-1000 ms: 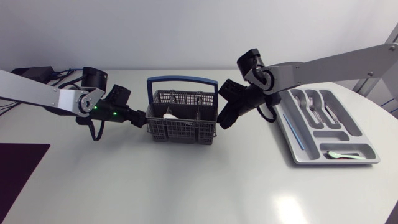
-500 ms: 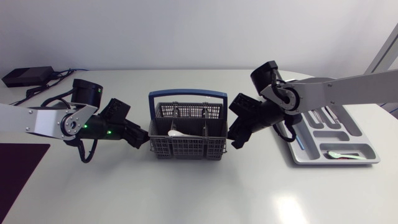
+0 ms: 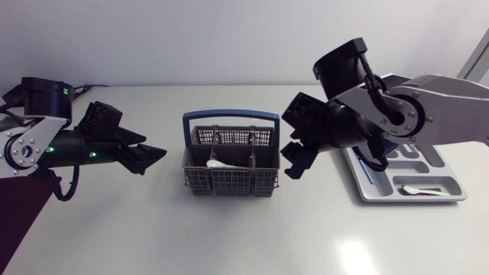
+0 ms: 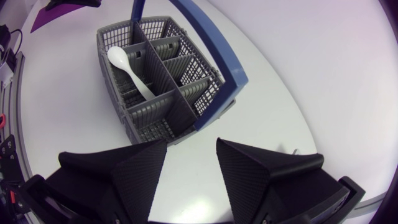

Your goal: Unload the cutlery basket into the drawer organizer.

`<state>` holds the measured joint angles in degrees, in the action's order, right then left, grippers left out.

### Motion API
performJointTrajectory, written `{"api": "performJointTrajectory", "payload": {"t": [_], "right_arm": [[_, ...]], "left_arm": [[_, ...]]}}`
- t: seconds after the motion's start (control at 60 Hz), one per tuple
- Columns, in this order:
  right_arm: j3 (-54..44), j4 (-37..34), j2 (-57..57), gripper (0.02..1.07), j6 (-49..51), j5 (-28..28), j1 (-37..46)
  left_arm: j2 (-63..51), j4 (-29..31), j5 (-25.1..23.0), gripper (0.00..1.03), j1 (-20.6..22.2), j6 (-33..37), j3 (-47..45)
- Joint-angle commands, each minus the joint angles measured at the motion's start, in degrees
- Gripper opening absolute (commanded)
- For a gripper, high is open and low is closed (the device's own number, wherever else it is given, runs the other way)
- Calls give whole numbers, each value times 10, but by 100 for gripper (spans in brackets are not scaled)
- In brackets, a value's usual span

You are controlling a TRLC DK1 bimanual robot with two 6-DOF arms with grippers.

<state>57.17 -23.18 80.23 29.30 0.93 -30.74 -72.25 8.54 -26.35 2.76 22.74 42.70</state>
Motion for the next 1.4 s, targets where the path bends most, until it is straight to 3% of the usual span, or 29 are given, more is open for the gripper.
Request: {"api": "performJointTrajectory", "payload": {"t": [0.0,0.15,0.35,0.583,0.8,1.167,1.383], "right_arm": [[12,-14,-2,62,-23,11,-19],[9,-16,9,62,-35,10,-22],[3,-14,15,62,-48,8,-28],[-10,-10,16,62,-49,7,-23],[-19,-7,15,62,-46,-2,-14],[-42,3,5,62,-42,-23,3],[-53,9,-2,62,-38,-26,9]], "left_arm": [[24,45,-14,95,28,-1,6],[18,123,-41,95,60,-45,58],[-32,156,-44,95,115,-138,119],[-123,194,-54,94,145,-225,194],[-166,206,-48,94,173,-254,214],[-216,208,41,93,211,-280,240],[-225,218,43,93,225,-286,252]]}}
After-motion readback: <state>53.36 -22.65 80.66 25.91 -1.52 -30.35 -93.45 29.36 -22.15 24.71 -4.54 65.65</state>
